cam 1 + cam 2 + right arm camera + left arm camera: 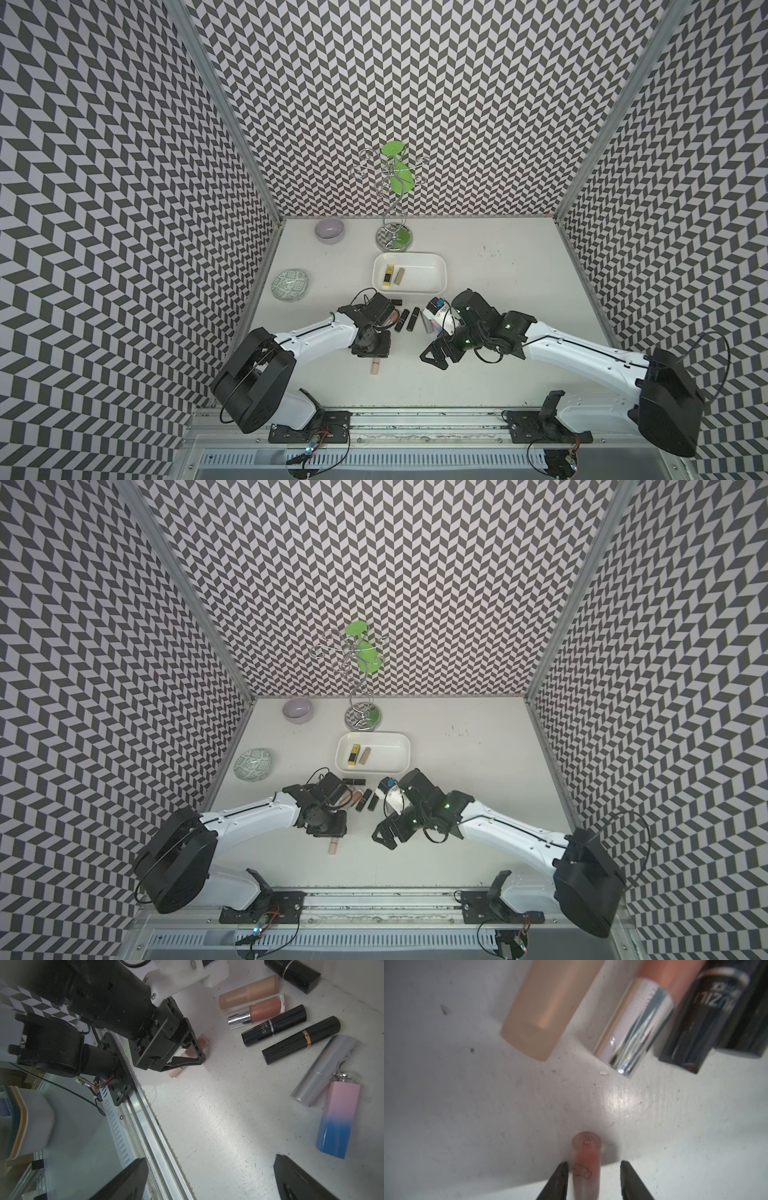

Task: Put the lipstick into the storage box
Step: Pick up the lipstick at the center of the board.

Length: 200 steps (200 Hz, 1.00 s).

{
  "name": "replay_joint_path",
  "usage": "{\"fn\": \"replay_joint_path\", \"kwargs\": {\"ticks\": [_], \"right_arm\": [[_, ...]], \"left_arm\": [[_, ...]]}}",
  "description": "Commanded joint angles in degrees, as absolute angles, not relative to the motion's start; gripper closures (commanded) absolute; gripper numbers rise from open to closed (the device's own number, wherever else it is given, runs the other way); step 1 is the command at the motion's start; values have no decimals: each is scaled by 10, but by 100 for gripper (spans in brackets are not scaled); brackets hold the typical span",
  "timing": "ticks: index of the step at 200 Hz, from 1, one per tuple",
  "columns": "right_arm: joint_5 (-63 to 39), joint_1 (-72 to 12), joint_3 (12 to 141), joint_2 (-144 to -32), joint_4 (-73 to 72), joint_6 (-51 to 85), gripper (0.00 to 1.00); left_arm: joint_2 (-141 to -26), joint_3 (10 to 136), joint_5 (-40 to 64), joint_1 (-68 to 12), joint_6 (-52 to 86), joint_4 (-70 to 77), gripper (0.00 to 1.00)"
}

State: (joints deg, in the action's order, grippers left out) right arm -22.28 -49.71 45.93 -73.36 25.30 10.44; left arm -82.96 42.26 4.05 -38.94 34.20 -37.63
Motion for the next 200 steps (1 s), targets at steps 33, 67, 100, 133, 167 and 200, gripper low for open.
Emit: {"fn": "replay_joint_path", "kwargs": {"ticks": [33,67,100,133,167,200], "right_arm": [[-202,-499,453,-714,234,91,1],[-189,-499,464,-711,244,89,1],[-188,-497,491,-700,257,99,0],[-251,-445,535,-677,255,119,0],[-403,-318,579,-654,220,163,0],[-518,-234,640,-655,200,206,0]], "left_arm": [[-880,425,37,-393,338,-375,83],[-896,428,52,-393,327,-367,91],[-860,463,83,-392,310,-398,95],[-785,537,140,-382,299,-421,94],[-745,635,232,-338,289,-394,94],[-732,693,372,-271,297,-293,93]]}}
